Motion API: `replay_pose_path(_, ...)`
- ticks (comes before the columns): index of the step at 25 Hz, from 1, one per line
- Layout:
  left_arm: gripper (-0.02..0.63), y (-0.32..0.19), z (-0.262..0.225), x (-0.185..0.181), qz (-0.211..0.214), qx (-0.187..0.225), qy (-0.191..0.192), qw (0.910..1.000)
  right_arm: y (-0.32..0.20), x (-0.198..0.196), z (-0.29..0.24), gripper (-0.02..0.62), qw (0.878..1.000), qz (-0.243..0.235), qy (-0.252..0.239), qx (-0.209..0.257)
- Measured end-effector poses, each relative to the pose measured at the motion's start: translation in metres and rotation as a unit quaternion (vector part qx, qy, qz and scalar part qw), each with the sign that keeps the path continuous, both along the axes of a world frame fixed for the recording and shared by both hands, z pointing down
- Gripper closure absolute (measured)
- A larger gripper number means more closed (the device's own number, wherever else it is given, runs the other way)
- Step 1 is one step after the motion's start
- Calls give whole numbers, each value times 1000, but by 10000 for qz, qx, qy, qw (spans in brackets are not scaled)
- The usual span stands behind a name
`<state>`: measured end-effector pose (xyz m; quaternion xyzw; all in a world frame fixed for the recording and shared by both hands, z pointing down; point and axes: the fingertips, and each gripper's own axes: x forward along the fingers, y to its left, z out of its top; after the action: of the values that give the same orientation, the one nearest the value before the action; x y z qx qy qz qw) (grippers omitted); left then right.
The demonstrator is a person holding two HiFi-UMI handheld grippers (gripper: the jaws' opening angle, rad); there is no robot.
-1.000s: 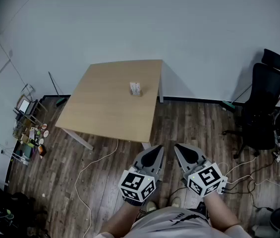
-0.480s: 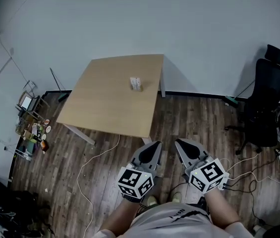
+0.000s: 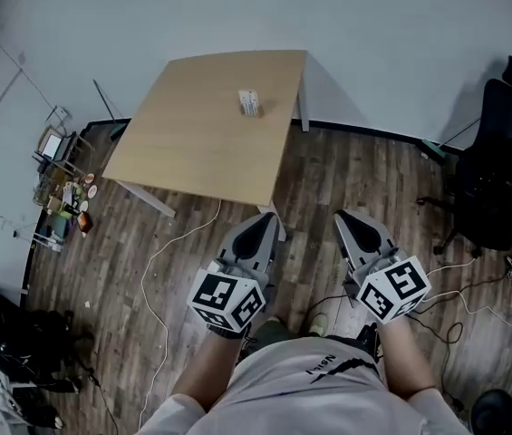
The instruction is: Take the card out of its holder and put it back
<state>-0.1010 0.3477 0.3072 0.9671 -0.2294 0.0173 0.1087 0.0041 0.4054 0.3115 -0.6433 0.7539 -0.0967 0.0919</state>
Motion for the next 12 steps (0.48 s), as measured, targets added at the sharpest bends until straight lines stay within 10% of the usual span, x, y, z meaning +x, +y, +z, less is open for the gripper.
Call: replay_pose_path(12,594,-13,7,21,43,58,-27,10000,-16,4,6,583,9992,-364,-92,113)
